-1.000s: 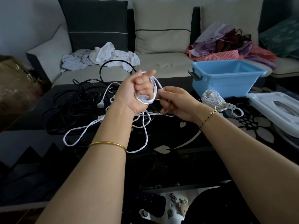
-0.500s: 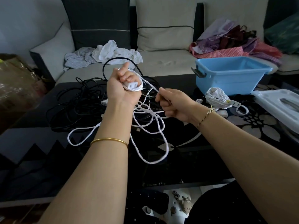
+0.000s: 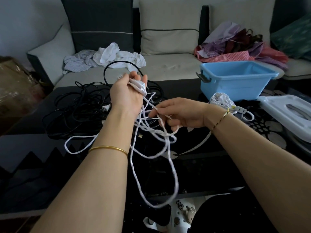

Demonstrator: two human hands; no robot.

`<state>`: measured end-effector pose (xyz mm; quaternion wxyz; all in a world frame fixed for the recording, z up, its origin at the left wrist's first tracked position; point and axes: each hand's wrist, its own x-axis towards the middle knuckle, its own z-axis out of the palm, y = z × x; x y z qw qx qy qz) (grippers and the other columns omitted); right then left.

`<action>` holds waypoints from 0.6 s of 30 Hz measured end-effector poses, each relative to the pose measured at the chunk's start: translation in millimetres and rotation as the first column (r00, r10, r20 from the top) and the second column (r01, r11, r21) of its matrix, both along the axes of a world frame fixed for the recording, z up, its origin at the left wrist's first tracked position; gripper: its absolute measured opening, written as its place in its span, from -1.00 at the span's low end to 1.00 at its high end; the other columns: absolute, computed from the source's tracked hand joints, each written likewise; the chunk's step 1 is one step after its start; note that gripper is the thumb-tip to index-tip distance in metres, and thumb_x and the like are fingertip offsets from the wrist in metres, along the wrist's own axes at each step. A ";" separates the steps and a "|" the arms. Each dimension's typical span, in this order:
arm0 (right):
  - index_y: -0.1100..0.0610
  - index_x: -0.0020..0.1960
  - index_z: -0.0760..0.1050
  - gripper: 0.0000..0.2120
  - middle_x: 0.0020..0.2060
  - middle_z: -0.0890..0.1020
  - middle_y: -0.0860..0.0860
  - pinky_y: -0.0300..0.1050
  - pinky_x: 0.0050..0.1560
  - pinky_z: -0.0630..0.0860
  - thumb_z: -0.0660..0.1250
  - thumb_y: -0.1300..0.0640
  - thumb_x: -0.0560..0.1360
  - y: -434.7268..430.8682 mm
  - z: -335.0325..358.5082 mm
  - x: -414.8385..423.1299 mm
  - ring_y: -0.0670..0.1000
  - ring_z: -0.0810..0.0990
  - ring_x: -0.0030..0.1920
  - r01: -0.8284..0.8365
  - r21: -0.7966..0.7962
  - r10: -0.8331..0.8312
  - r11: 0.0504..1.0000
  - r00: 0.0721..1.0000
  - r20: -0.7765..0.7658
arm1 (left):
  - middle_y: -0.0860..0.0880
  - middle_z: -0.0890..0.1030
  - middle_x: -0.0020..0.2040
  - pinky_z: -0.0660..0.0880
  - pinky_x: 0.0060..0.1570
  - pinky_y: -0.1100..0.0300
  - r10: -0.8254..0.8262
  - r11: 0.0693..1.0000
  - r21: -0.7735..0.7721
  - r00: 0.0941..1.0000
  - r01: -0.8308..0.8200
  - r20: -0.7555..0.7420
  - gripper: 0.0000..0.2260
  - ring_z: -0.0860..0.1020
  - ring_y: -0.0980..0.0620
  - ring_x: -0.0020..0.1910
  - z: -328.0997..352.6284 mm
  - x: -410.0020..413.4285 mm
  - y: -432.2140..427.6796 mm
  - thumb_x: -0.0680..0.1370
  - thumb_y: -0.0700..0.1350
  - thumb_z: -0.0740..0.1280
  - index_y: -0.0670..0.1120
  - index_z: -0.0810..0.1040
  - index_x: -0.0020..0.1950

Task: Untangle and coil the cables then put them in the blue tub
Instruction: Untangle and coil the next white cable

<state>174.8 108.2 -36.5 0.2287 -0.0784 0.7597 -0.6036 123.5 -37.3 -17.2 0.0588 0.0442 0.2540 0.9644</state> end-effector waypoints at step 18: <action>0.24 -0.16 0.63 -0.93 -0.42 0.53 0.07 -0.29 -0.46 0.42 0.39 0.33 0.39 8.5 21.2 0.0 -0.07 0.43 -0.51 0.462 0.247 -0.290 0.851 0.808 -0.513 | -0.08 0.40 -0.10 0.25 -0.18 0.14 -0.242 -0.160 -0.838 0.843 -0.522 -0.479 -1.00 0.39 -0.08 -0.14 -12.8 5.6 18.7 0.58 -0.23 0.12 -0.15 0.30 -0.03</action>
